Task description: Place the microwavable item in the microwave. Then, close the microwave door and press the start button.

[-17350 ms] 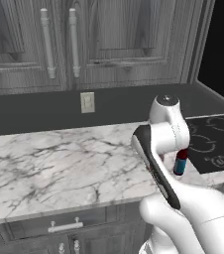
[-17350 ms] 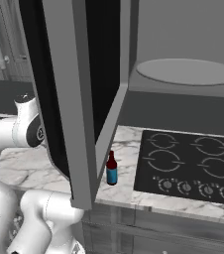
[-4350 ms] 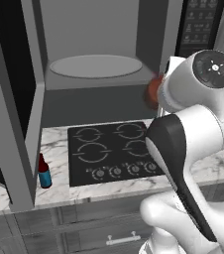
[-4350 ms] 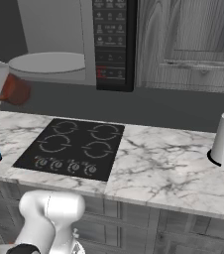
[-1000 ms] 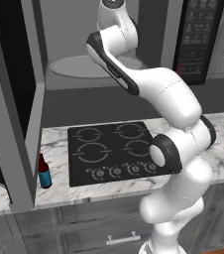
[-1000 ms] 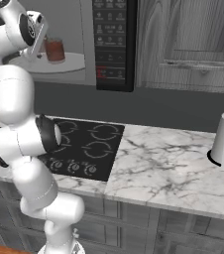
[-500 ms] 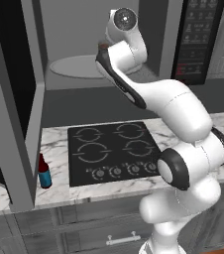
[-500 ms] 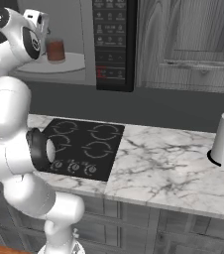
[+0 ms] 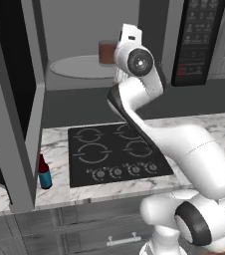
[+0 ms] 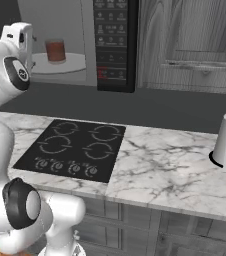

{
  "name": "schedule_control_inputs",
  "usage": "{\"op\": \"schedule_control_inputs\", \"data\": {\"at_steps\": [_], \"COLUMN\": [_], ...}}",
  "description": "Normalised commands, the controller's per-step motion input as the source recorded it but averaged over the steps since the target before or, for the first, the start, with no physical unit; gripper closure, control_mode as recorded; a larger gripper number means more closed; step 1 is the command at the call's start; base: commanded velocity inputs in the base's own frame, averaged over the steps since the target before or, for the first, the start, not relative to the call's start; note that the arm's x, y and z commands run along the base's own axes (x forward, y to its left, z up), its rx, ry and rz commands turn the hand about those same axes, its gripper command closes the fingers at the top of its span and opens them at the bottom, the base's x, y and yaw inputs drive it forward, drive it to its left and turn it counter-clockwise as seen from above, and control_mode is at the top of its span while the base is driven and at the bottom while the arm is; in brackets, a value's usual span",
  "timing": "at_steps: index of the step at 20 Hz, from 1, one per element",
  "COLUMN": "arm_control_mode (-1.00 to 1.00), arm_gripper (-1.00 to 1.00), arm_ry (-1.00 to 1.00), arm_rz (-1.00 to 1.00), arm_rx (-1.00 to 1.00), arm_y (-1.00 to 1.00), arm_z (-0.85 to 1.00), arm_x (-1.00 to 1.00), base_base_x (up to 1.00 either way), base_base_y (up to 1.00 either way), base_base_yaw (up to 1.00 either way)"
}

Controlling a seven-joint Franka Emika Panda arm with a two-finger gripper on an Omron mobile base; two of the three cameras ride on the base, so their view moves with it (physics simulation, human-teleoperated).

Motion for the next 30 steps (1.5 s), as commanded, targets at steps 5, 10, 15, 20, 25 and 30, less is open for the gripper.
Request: {"op": "schedule_control_inputs", "data": {"at_steps": [5, 10, 15, 20, 25, 30], "arm_control_mode": [-1.0, -1.0, -1.0, -1.0, -1.0, -1.0], "arm_gripper": [-1.0, -1.0, -1.0, -1.0, -1.0, -1.0], "arm_ry": [-0.12, -0.05, -0.05, -0.04, -0.01, -0.02], "arm_rz": [0.0, -0.03, -0.18, -0.23, -0.26, -0.23], "arm_rx": [-0.13, -0.26, -0.29, -0.26, -0.2, -0.17], "arm_y": [0.15, 0.49, 0.5, 0.47, 0.54, 0.49], "arm_z": [-0.47, -0.54, -0.47, -0.36, -0.27, -0.21], "arm_x": [-0.95, -0.46, -0.28, -0.27, -0.23, -0.28], "base_base_x": [0.0, 0.0, 0.0, 0.0, 0.0, 0.0], "base_base_y": [0.0, 0.0, 0.0, 0.0, 0.0, 0.0], "base_base_yaw": [0.0, 0.0, 0.0, 0.0, 0.0, 0.0]}}
